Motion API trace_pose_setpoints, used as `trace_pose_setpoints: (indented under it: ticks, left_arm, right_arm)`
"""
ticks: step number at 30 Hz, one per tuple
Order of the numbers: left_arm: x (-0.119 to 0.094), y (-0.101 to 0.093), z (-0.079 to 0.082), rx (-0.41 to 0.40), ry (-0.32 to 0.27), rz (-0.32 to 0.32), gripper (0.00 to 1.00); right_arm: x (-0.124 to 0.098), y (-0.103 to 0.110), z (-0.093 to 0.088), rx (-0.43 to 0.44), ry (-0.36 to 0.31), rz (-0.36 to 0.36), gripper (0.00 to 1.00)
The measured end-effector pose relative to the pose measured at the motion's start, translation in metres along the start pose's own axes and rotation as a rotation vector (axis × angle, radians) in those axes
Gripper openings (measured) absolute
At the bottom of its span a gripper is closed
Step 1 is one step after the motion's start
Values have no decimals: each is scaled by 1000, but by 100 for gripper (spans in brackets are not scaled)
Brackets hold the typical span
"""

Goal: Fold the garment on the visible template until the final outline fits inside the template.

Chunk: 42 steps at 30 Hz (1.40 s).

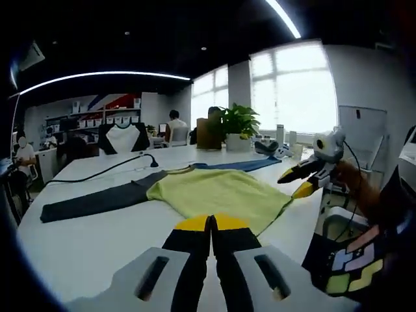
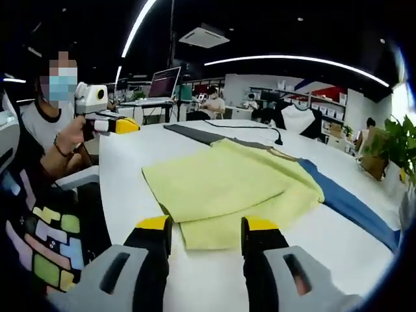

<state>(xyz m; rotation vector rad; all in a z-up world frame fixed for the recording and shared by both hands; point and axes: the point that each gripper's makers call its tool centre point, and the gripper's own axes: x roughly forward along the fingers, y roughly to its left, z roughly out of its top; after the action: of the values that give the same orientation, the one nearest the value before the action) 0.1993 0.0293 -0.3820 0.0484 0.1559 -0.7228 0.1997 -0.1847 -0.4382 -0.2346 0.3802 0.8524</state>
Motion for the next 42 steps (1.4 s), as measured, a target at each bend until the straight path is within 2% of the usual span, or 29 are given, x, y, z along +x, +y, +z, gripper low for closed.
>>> trace_pose_setpoints:
  ticks: [2, 7, 11, 14, 15, 16, 17, 18, 20, 22, 25, 29, 33, 35, 38, 42]
  left_arm:
    - [1, 0, -1, 0, 3, -1, 1]
    - [4, -1, -4, -1, 13, -3, 1]
    - [4, -1, -7, 5, 23, -2, 1]
    - [3, 0, -7, 13, 26, 2, 1]
    - [3, 0, -7, 10, 24, 1, 1]
    - [2, 0, -7, 7, 23, 0, 1]
    - [2, 1, -6, 3, 20, 1, 1]
    - [2, 1, -6, -1, 19, 2, 1]
    - [1, 2, -5, -14, 12, 1, 1]
    - [-1, 2, -4, -19, 8, -1, 1]
    - [-3, 3, -3, -19, 6, 2, 1]
    - [-4, 3, -5, -20, 13, 0, 1]
    - [1, -2, -10, -11, 27, -17, 1]
    - [3, -4, -12, -13, 37, -24, 1]
    - [6, -7, -16, -14, 46, -33, 1]
    - [9, -12, -18, -7, 57, -46, 1]
  right_arm:
    - [2, -1, -5, 56, 13, 11, 38]
    - [4, -3, -13, 28, 47, 5, 36]
    - [5, -5, -20, 55, 76, 19, 29]
    - [5, -4, -19, 58, 74, 22, 28]
    - [5, -6, -21, 26, 82, 0, 26]
    - [5, -10, -20, 6, 75, -23, 20]
    - [5, -9, -20, 45, 77, -21, 14]
    - [5, -11, -20, 40, 78, -30, 11]
    - [6, -11, -20, 35, 91, -39, 9]
    - [6, -12, -20, 12, 107, -60, 3]
    - [5, -15, -18, -2, 134, -86, 1]
    - [-5, -17, 5, 24, 59, -91, 0]
    - [-17, -29, 25, 34, -11, -119, 0]
    - [-19, -36, 35, 78, -62, -129, 0]
    - [-23, -41, 39, 97, -85, -122, 0]
    - [-37, -53, 47, 112, -133, -157, 0]
